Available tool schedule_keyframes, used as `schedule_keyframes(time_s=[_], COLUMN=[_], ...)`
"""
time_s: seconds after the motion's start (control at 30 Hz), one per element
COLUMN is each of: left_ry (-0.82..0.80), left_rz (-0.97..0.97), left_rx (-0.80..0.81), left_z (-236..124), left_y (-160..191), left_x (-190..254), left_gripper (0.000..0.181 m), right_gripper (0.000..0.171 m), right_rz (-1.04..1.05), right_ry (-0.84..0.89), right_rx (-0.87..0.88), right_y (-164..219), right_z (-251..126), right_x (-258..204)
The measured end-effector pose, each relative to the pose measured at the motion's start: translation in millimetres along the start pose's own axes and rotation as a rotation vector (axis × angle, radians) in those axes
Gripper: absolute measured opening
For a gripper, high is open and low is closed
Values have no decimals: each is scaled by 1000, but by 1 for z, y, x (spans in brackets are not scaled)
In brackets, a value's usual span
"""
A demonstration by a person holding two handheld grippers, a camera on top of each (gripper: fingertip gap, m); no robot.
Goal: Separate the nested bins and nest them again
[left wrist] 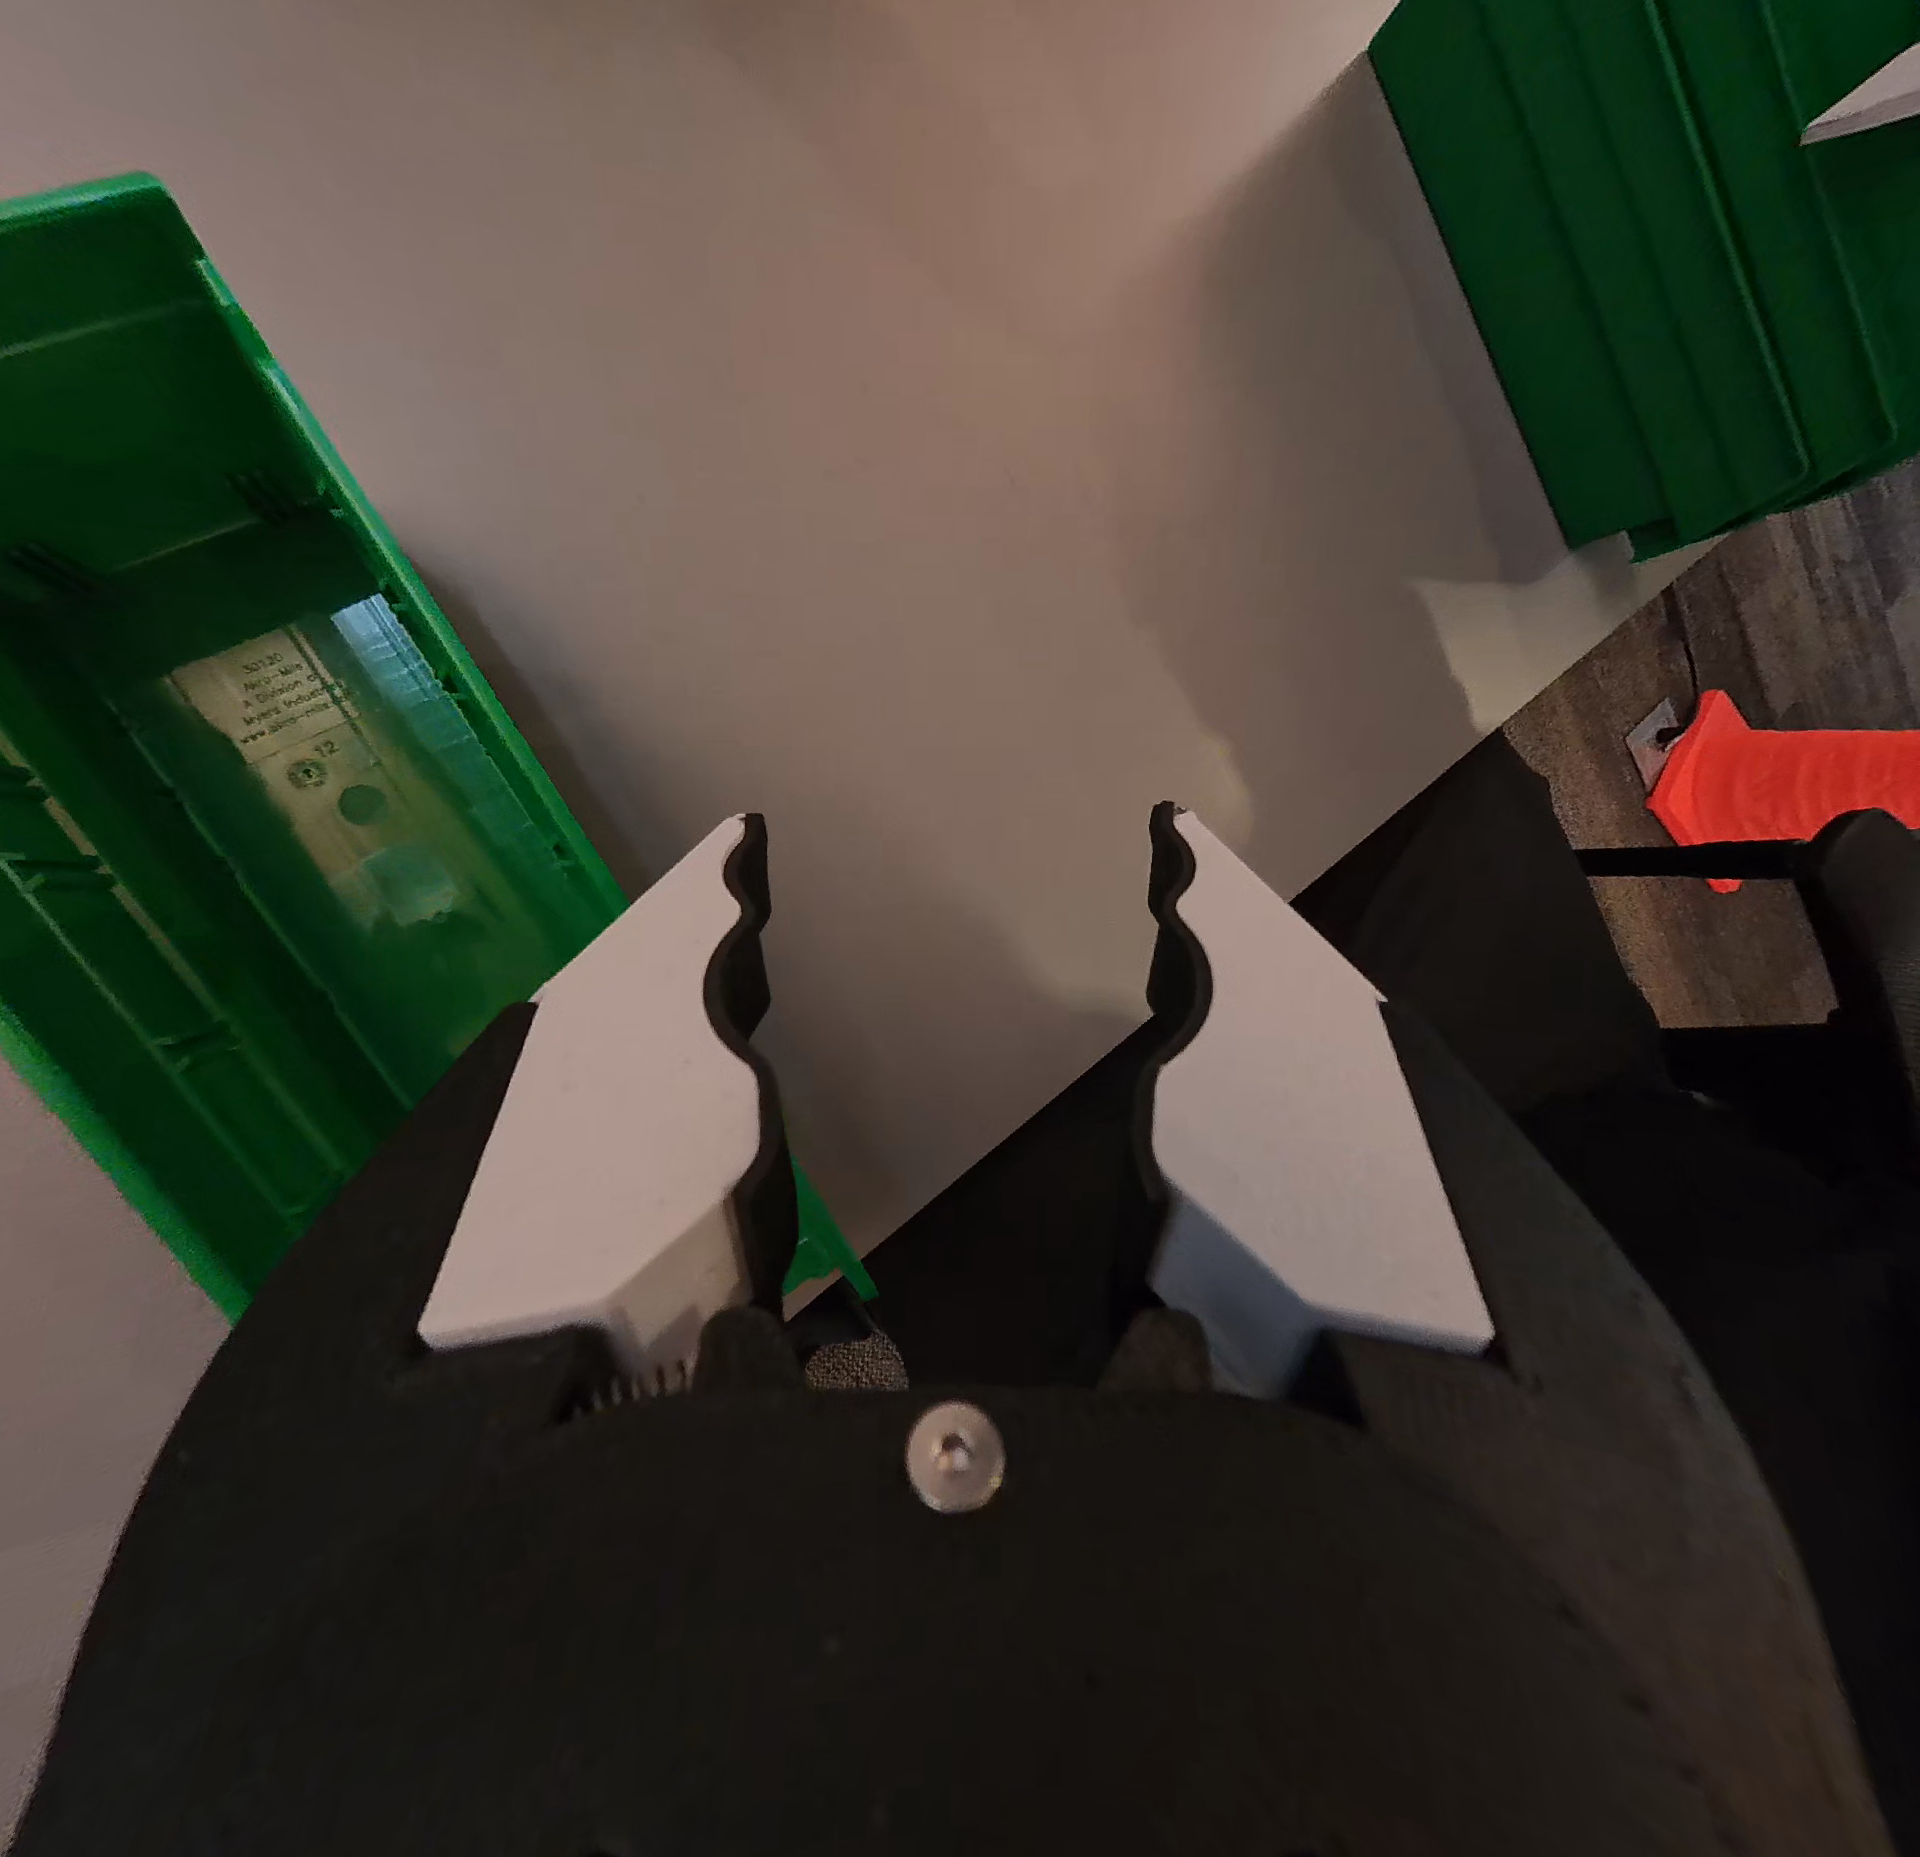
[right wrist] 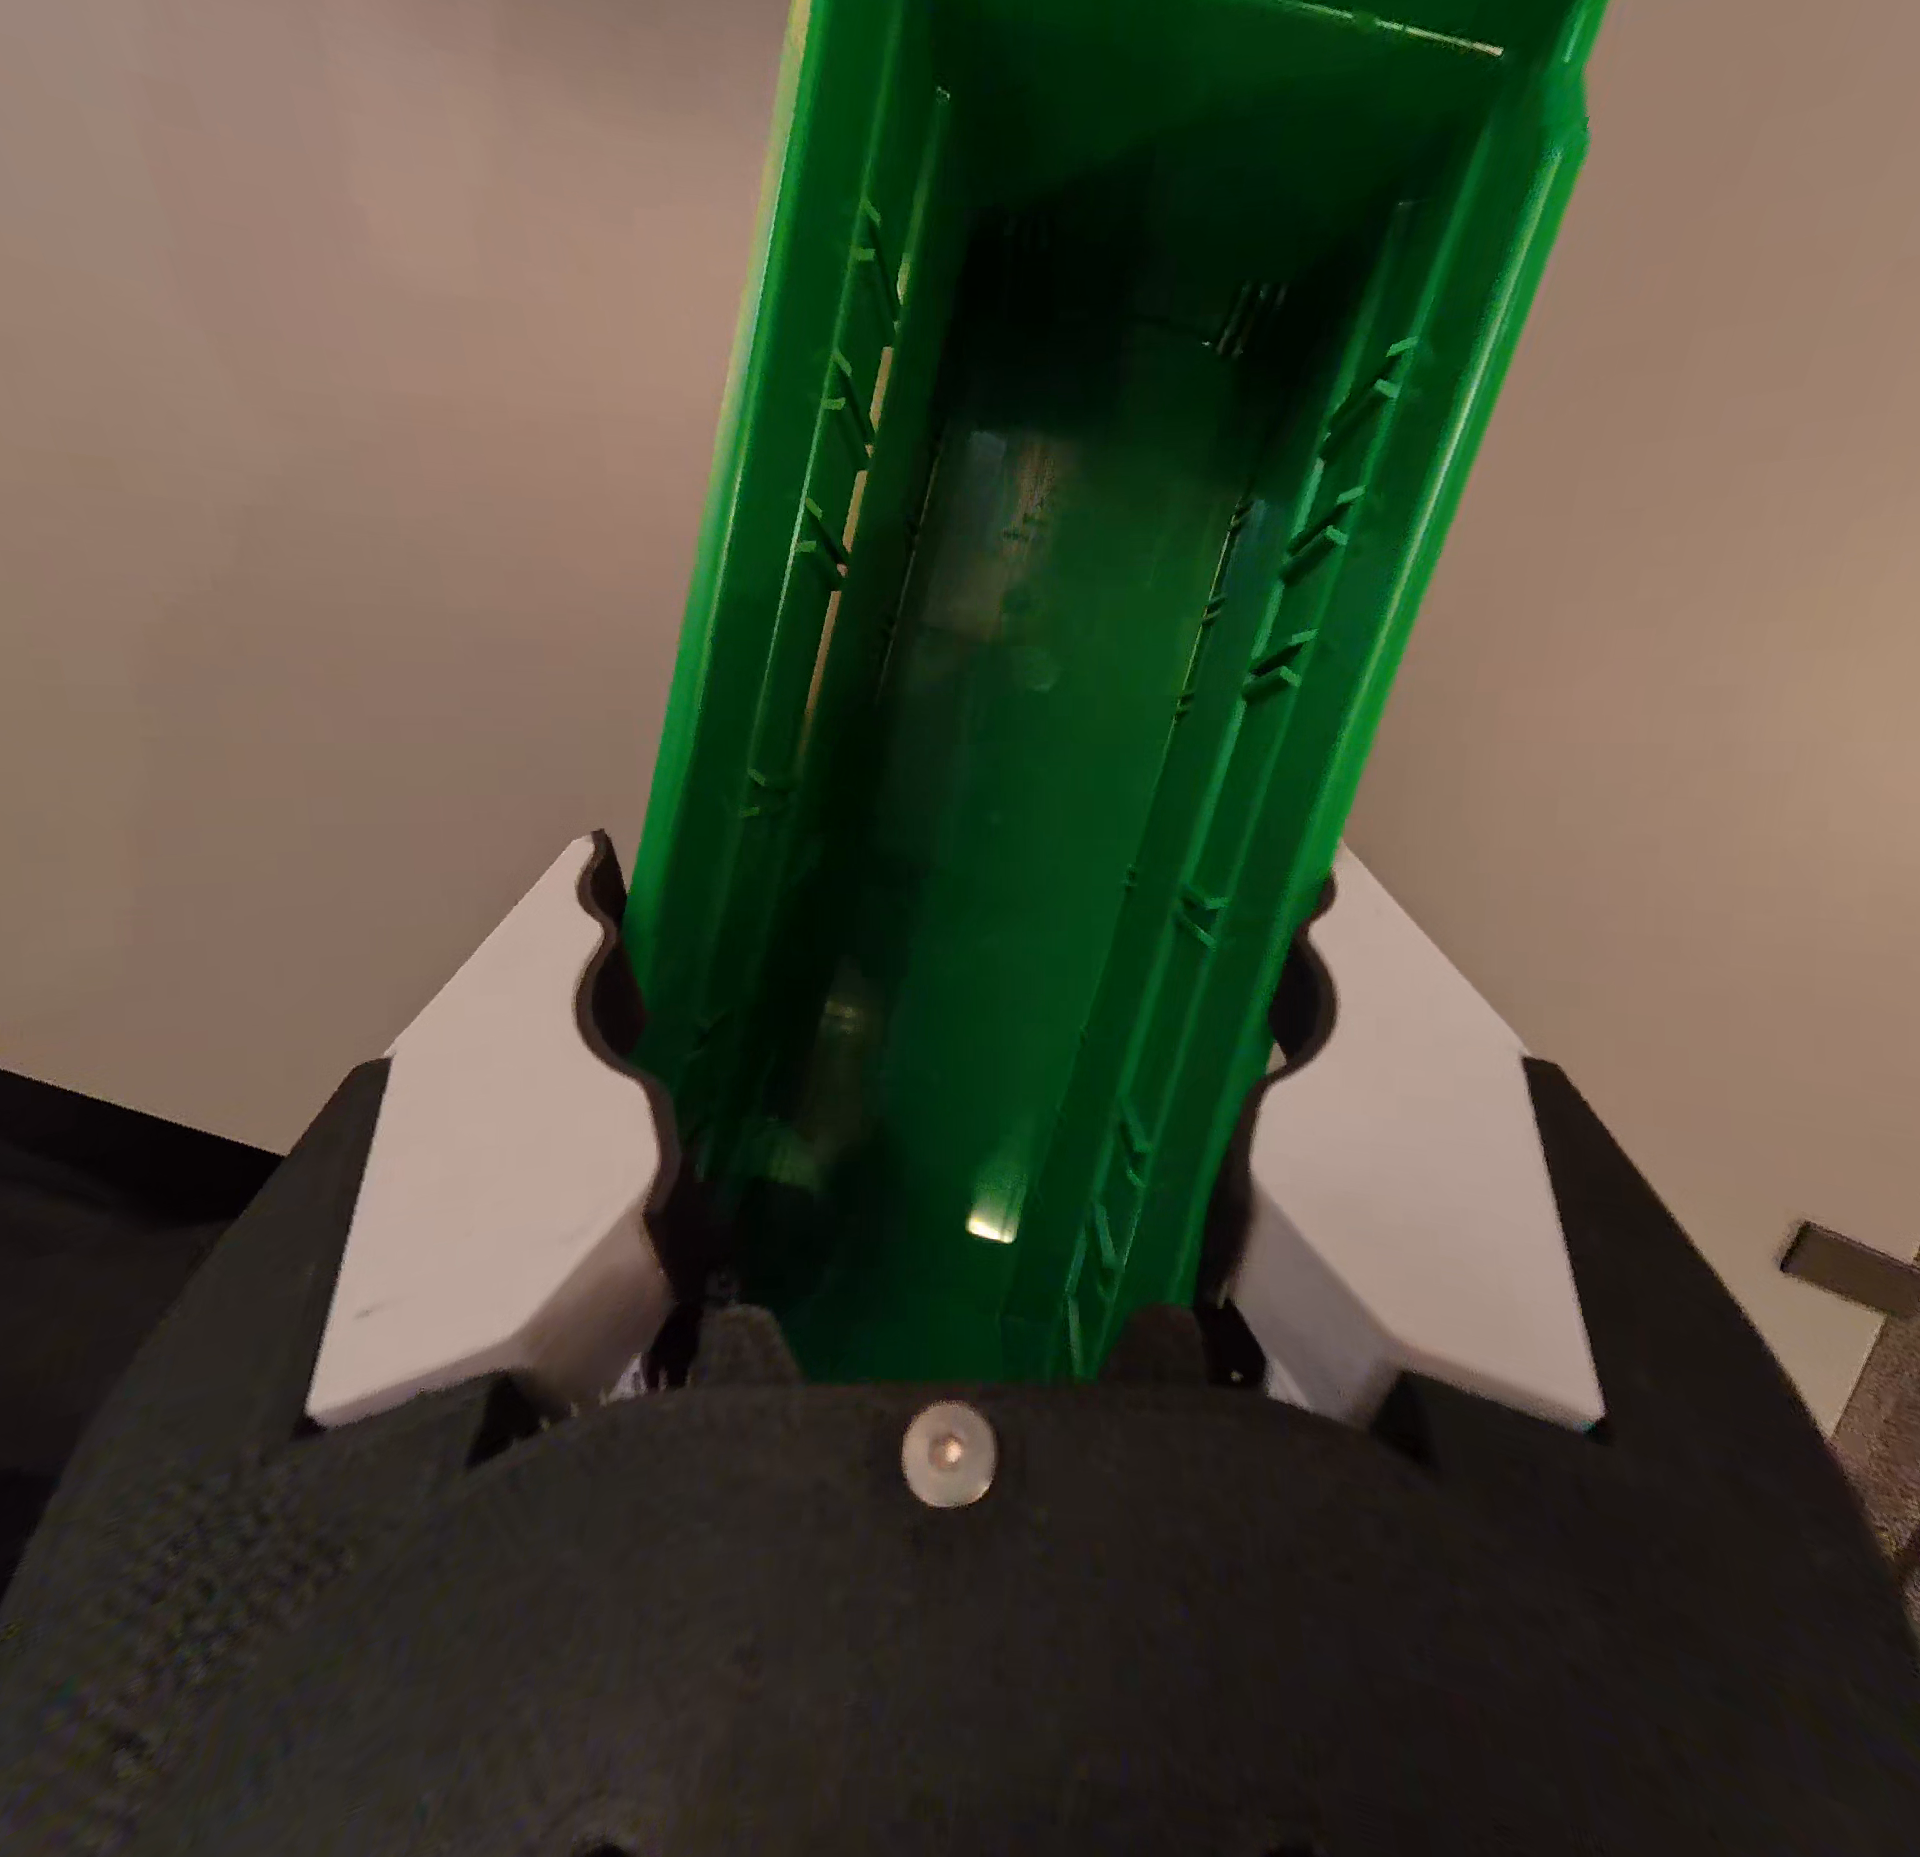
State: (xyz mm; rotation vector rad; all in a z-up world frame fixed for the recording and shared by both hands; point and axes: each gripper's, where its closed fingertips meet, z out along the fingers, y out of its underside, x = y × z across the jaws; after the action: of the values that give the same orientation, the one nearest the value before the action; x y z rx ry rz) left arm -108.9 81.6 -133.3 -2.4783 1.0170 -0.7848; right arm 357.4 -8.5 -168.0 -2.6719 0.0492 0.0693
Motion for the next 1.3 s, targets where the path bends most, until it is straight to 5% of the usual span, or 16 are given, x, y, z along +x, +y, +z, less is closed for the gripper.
schedule_keyframes(time_s=[0.23,0.47,0.87,1.17,1.3], left_ry=[-65,-201,-375,-439,-407], left_rz=[1,-82,-152,-153,-266], left_rx=[19,-7,-250,-40,-68], left_z=[-8,-6,34,-12,-7], left_y=[1,20,71,37,65], left_x=[-18,-70,-120,-132,-157], left_gripper=[91,159,147,156,158], right_gripper=[145,130,122,118,117], right_rz=[0,-29,198,314,320], right_ry=[-7,-9,-320,-430,-422], right_rx=[98,218,368,460,443], right_y=[-10,-16,13,27,31], right_z=[-14,-47,-50,-42,-33], right_x=[-4,-14,15,41,48])
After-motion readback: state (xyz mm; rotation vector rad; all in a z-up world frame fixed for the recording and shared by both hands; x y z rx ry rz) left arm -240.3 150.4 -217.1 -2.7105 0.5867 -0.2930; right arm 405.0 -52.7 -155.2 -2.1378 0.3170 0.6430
